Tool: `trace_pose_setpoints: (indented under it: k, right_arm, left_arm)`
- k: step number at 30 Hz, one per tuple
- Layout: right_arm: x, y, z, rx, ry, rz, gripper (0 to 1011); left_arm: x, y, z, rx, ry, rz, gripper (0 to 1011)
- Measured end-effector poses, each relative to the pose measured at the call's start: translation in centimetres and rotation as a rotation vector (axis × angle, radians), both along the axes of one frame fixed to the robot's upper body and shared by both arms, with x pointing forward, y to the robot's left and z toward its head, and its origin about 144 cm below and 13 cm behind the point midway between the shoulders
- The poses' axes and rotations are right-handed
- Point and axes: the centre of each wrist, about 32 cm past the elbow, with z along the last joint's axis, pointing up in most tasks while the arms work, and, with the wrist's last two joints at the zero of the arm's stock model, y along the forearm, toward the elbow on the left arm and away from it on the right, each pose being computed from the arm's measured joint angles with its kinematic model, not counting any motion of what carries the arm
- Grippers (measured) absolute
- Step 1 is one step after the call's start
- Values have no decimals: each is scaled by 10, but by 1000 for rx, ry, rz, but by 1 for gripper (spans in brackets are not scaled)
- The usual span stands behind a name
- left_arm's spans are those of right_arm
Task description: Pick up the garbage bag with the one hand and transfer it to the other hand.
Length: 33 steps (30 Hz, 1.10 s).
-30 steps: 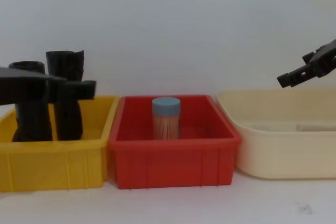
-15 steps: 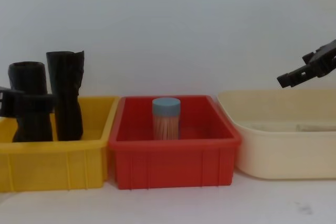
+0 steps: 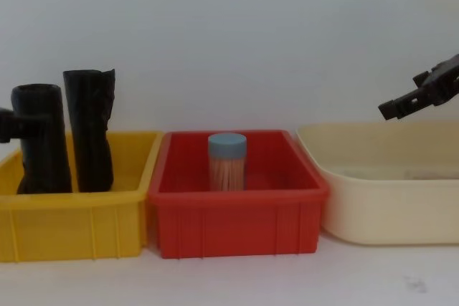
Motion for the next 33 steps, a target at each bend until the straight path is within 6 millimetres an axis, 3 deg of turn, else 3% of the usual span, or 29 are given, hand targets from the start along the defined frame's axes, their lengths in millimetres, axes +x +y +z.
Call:
trace_pose_setpoints:
  k: [22,31,33]
  right_arm:
    - [0,0,0,0,0,0,999]
    - [0,0,0,0,0,0,999]
    - [0,0,0,0,0,0,999]
  left_arm:
    - [68,11,9,-37,30,-141,1000]
    - [82,10,12,-63,63,-185,840]
    - [85,9,13,-69,70,-195,743]
